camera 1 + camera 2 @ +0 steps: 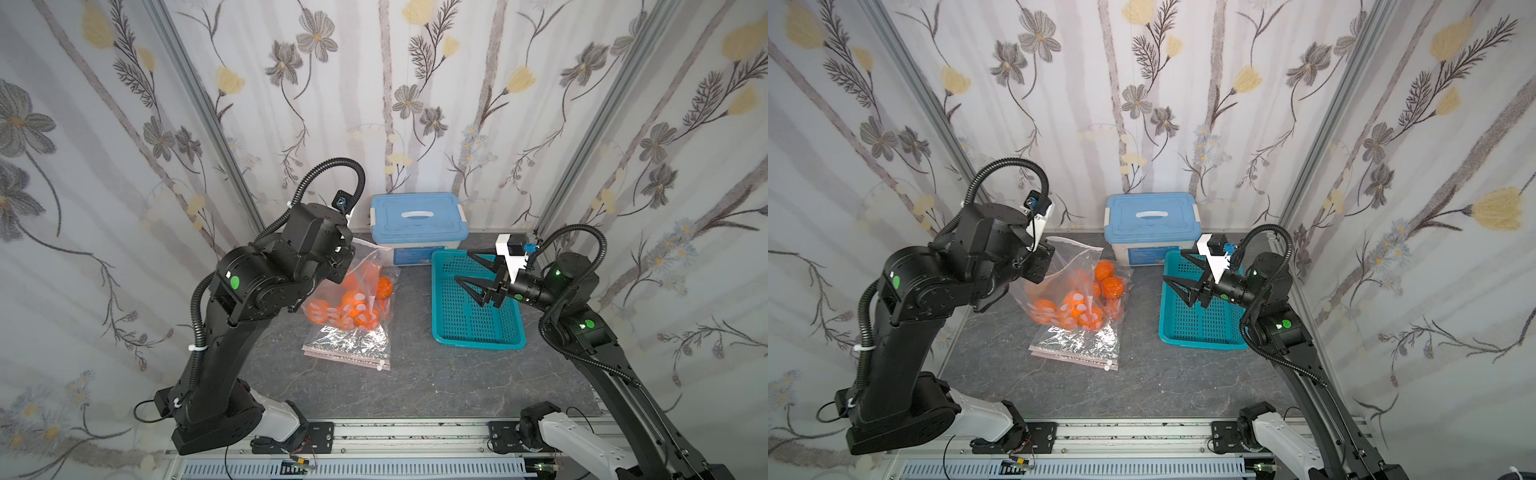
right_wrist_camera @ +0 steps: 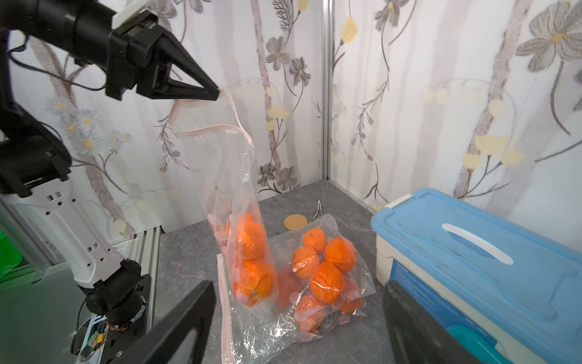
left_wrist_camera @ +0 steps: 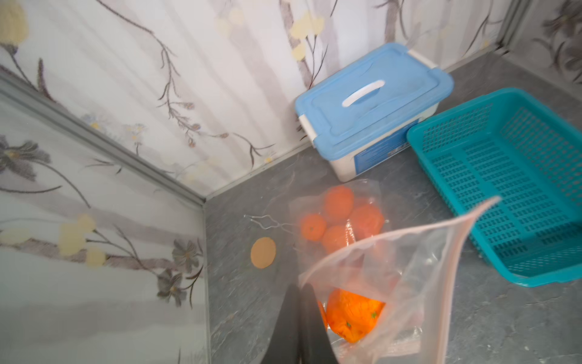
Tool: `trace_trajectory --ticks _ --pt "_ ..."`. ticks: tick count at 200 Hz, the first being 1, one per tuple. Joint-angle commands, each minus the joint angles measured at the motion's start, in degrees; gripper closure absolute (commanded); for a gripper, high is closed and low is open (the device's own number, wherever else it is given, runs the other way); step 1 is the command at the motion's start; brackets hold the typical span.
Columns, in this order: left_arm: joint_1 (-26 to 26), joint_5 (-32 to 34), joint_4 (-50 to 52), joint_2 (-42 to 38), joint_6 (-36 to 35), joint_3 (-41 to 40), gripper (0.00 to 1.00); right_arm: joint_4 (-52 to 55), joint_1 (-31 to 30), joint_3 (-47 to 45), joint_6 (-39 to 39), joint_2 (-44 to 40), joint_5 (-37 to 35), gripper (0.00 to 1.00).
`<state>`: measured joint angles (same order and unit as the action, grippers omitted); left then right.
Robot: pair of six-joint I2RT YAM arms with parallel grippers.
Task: Open the zip-top bag and take out the orange
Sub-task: Open the zipper of the food storage bag at the center of the board.
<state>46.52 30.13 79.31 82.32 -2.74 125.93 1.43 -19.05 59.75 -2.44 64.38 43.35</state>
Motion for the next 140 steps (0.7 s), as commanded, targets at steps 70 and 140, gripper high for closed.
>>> trace_trajectory --ticks 70,140 --pt "3.38 -37.8 -36.97 -10.83 28.8 -50.86 1.0 -2.17 -12.4 -7.56 -11.58 2.6 -7.79 0.37" --pt "3.4 -48.19 -46.81 -12.03 28.91 -54.19 1.0 -23.68 -27.39 -14.43 -21.79 10.86 -16.69 0.72"
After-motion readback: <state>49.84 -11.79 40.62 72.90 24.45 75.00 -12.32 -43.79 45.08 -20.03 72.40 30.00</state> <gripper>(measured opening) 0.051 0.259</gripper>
